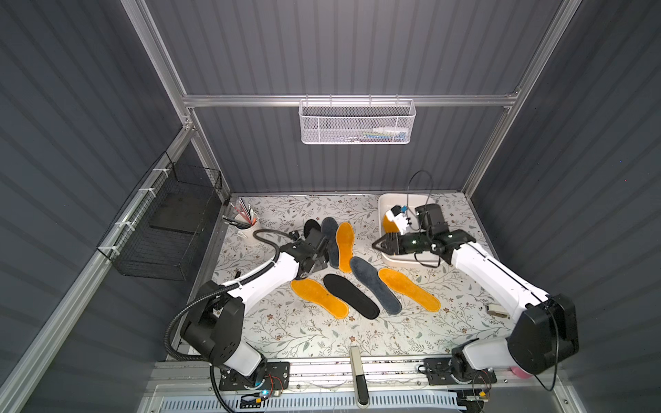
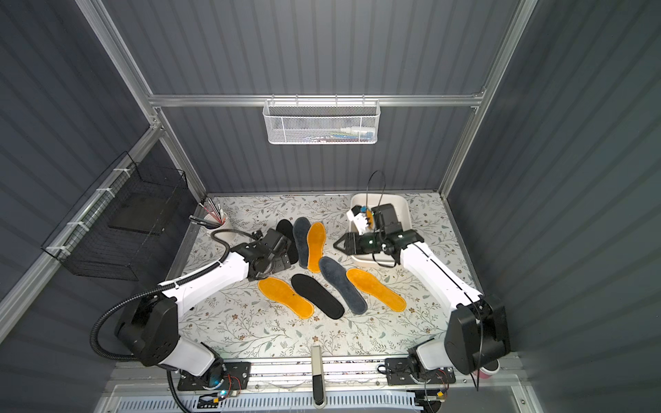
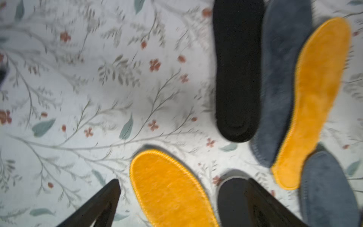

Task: Put the insoles into the storage box
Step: Place the insole in the storage box, then adjust the insole at the center of the board.

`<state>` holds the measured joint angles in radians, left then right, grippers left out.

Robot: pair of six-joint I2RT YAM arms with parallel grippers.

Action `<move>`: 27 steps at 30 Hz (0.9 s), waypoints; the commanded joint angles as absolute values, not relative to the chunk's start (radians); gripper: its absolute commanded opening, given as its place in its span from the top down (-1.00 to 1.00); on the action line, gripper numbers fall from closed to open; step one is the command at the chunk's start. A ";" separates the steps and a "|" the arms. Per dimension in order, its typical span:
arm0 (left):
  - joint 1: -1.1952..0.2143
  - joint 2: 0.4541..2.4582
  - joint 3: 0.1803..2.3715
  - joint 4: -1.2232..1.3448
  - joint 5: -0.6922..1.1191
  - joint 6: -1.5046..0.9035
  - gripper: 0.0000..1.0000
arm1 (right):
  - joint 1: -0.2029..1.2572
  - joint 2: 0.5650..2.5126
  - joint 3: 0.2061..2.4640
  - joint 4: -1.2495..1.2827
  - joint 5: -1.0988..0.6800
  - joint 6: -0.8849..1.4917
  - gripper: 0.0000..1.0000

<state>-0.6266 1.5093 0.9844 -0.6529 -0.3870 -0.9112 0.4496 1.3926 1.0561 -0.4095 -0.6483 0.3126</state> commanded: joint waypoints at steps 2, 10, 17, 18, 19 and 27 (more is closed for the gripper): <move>-0.614 1.516 0.904 -0.676 -0.323 -0.986 -0.99 | 0.599 1.400 0.971 -0.346 -0.593 0.368 -0.09; -0.548 1.503 0.911 -0.692 -0.326 -0.860 -1.00 | 0.768 1.505 0.960 -0.230 -0.484 0.445 -0.09; -0.491 1.400 0.781 -0.577 -0.260 -0.883 -0.99 | 0.848 1.586 1.024 -0.269 -0.411 0.404 -0.09; -0.488 1.397 0.779 -0.578 -0.262 -0.880 -0.99 | 0.863 1.601 1.038 -0.282 -0.377 0.393 -0.09; -0.488 1.396 0.781 -0.581 -0.264 -0.874 -1.00 | 0.876 1.619 1.053 -0.296 -0.349 0.388 -0.08; -0.486 1.402 0.764 -0.549 -0.221 -0.848 -0.99 | 0.948 1.726 1.123 -0.335 -0.193 0.378 -0.05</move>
